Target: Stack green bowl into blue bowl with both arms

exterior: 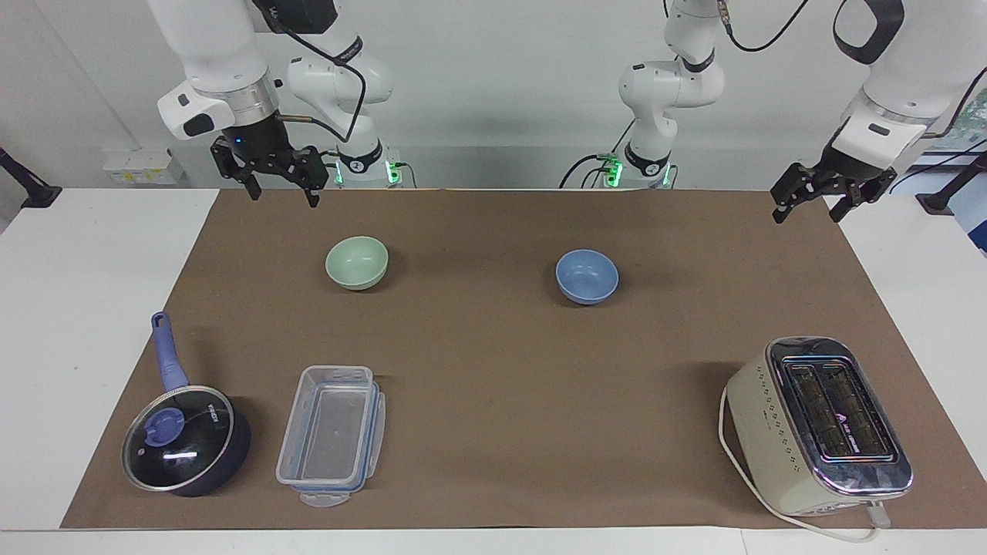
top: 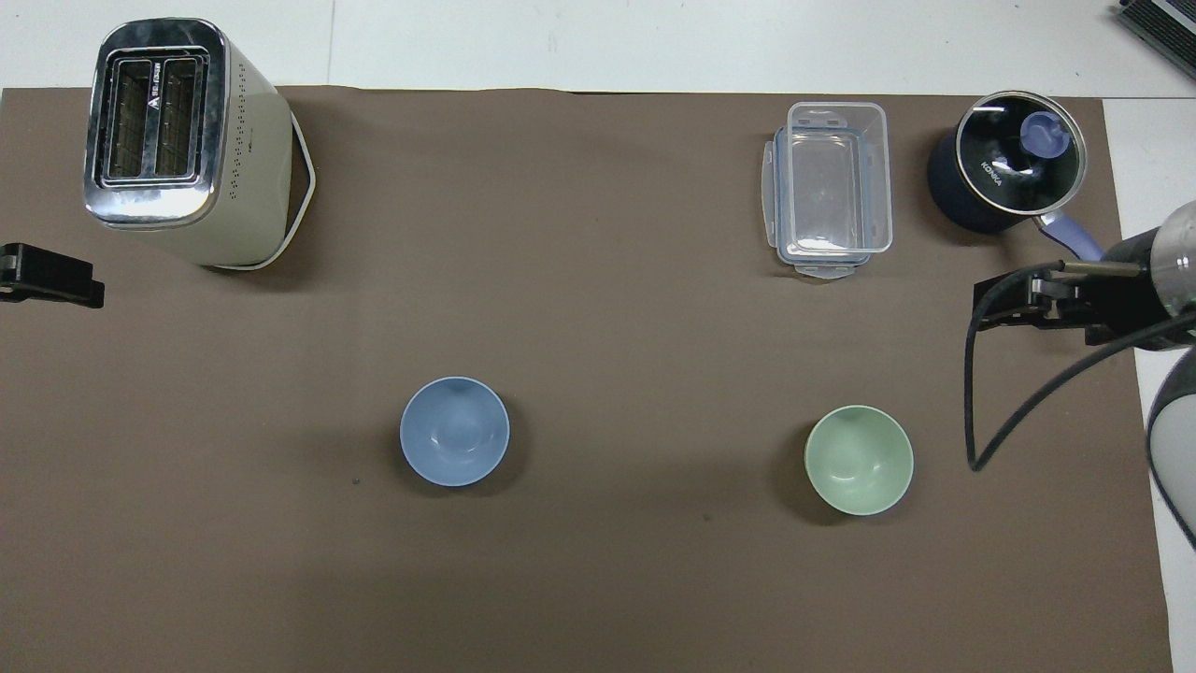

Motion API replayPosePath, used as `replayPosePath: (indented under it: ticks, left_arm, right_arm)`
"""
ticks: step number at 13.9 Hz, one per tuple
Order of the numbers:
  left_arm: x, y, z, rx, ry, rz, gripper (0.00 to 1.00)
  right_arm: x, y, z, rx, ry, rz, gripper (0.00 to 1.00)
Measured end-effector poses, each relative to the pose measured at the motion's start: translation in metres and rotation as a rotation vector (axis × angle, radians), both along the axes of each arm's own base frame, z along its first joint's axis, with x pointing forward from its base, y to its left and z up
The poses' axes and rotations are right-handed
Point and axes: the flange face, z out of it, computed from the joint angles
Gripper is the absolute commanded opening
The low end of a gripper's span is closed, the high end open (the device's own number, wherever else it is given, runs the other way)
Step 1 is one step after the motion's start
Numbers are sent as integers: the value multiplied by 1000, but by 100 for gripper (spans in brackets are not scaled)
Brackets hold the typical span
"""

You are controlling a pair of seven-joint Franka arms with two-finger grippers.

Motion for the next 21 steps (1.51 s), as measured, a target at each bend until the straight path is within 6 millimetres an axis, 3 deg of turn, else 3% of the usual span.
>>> replayPosePath:
  ticks: [12,21]
  left_arm:
    - [-5,-6,-8,0,29,14,100]
    - [-18,-62,-26,4,56,57,100]
  right_arm:
    - [0,-5,0,0,0,-9,100]
    - [0,-5,0,0,0,-10,100]
